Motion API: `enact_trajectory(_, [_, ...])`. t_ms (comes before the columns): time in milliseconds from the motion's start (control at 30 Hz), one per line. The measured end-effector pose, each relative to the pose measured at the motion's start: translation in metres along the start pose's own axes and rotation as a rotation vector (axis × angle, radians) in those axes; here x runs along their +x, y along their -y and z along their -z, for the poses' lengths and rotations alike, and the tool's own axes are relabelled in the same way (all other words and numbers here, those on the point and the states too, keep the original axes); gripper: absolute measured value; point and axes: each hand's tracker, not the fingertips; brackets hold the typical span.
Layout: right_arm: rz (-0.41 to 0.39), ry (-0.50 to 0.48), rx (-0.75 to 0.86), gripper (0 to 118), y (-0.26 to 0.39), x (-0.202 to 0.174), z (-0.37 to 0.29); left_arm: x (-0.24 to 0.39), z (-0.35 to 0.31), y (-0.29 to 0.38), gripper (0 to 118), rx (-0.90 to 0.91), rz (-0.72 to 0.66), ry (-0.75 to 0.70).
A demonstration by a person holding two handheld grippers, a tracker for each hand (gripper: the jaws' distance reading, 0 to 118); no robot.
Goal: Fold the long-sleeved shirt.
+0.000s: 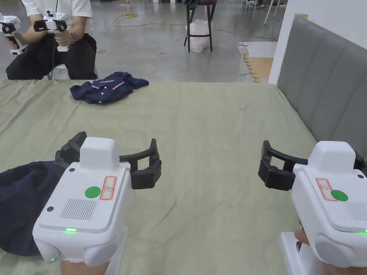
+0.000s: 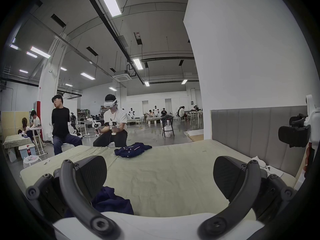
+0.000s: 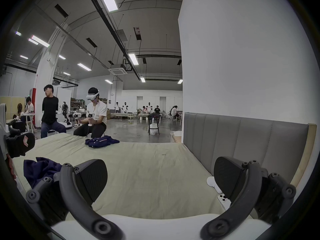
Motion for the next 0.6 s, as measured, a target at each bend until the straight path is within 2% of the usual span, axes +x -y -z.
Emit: enact_trajectory(600, [-0.004,0.002,-0.012,118,0.002,-0.0004,0.0006,0.0016,0.0006,0.0006,111,-0.003,0.005,0.004])
